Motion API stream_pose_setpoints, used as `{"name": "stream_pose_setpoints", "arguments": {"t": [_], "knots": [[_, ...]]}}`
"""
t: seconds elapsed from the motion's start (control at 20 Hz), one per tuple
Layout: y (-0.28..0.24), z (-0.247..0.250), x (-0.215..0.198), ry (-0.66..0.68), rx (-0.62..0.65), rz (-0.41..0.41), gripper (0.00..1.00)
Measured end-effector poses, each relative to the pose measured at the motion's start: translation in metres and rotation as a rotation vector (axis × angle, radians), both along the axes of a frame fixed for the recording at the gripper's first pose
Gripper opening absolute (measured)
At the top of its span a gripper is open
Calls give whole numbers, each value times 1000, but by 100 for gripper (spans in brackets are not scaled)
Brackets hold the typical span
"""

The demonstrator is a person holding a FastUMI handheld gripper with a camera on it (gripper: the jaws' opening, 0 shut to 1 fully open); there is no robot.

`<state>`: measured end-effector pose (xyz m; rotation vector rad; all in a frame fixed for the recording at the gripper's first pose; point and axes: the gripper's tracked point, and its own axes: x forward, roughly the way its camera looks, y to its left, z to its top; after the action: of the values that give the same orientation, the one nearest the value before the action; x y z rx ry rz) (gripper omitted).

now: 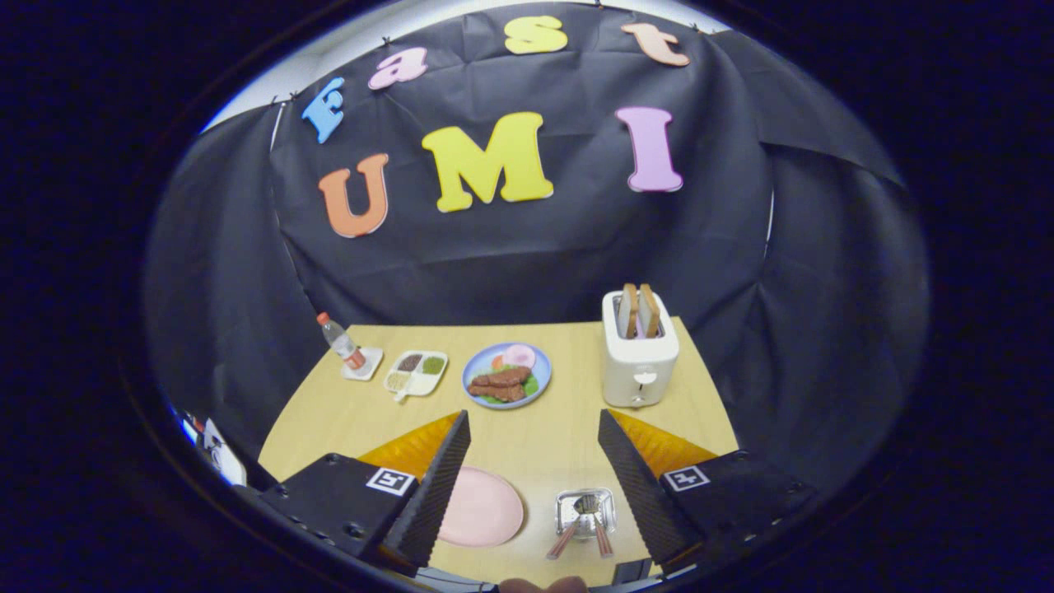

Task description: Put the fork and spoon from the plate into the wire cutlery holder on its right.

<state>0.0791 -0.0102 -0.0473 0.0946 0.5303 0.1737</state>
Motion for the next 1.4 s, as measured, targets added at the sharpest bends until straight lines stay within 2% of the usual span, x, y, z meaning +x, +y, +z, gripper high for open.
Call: {"name": "stream_pose_setpoints", "arguments": {"t": [0.2, 0.4, 0.65, 0.95, 1.4], "knots": [[-9, 30, -19, -177, 12, -70, 93], [-22, 46, -48, -262, 13, -137, 93], [-34, 59, -68, -360, -38, -171, 93], [-16, 74, -80, -417, -29, -155, 94], [12, 69, -84, -411, -3, -146, 94]]}}
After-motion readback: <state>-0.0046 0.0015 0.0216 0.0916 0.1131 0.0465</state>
